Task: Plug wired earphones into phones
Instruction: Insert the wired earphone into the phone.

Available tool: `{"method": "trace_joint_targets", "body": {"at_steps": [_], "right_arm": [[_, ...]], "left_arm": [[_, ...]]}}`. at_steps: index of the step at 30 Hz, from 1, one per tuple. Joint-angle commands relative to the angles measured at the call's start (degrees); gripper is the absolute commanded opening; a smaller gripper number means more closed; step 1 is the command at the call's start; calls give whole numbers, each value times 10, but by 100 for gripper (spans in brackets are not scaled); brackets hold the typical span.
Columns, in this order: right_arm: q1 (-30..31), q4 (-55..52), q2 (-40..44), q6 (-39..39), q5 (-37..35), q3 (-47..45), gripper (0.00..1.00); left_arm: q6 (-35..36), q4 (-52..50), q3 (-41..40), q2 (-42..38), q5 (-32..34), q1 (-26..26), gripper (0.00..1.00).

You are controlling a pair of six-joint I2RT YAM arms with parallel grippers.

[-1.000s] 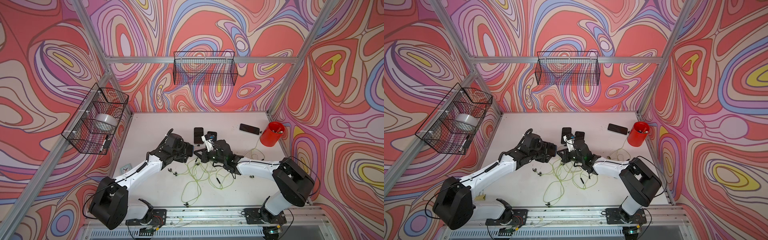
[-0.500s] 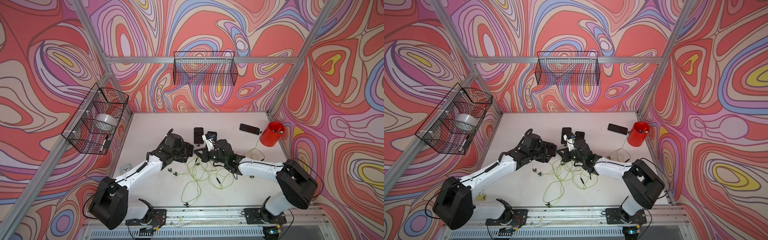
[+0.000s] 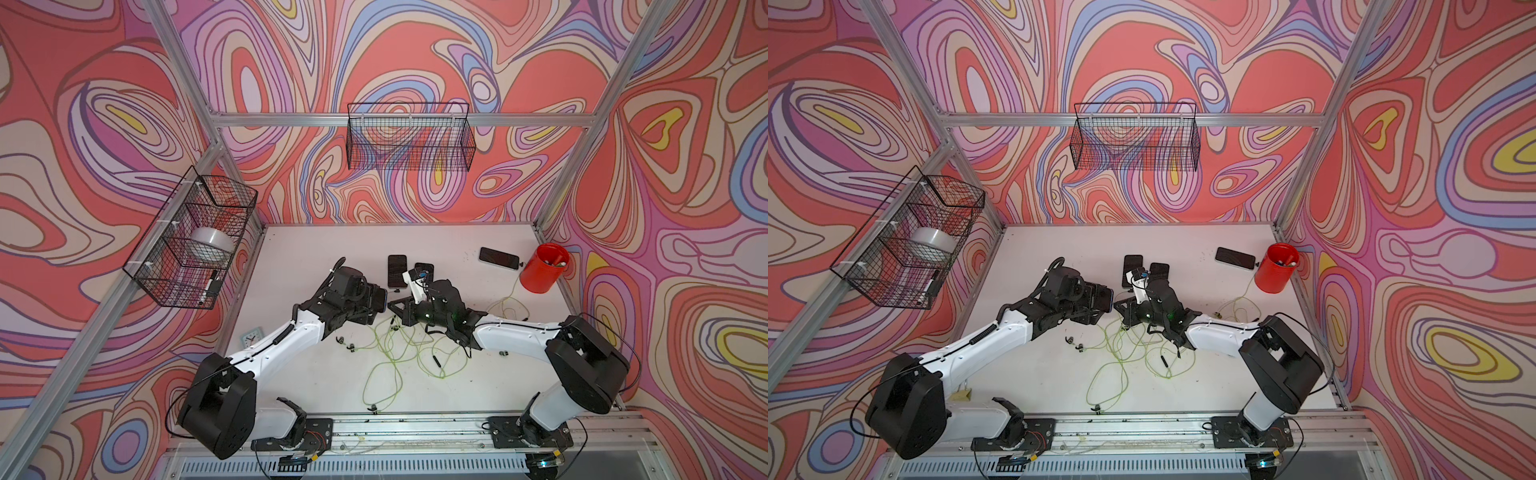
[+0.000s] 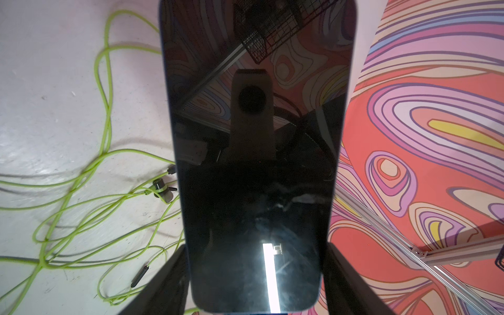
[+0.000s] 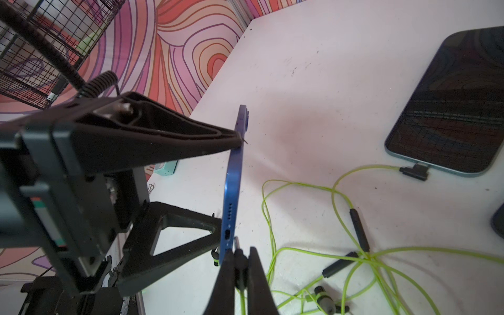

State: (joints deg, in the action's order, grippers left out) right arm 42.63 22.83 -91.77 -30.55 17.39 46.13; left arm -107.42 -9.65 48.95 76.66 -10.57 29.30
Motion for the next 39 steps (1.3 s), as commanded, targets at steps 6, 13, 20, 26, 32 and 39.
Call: {"method": "trace_joint_targets", "body": {"at_steps": [6, 13, 20, 26, 32, 39], "right_arm": [[6, 21, 14, 5, -1, 7, 0], [6, 10, 31, 14, -16, 1, 0], [7, 18, 13, 8, -6, 5, 0], [7, 16, 5, 4, -9, 5, 0], [7, 9, 6, 3, -15, 2, 0], [7, 8, 4, 3, -16, 1, 0]], "left_arm": [[-8, 26, -2, 3, -1, 0, 0], [-10, 29, -3, 6, -1, 0, 0], [-11, 29, 0, 4, -2, 0, 0], [-12, 31, -1, 2, -2, 0, 0], [-13, 33, -2, 0, -2, 0, 0], [-13, 32, -4, -4, -2, 0, 0]]}}
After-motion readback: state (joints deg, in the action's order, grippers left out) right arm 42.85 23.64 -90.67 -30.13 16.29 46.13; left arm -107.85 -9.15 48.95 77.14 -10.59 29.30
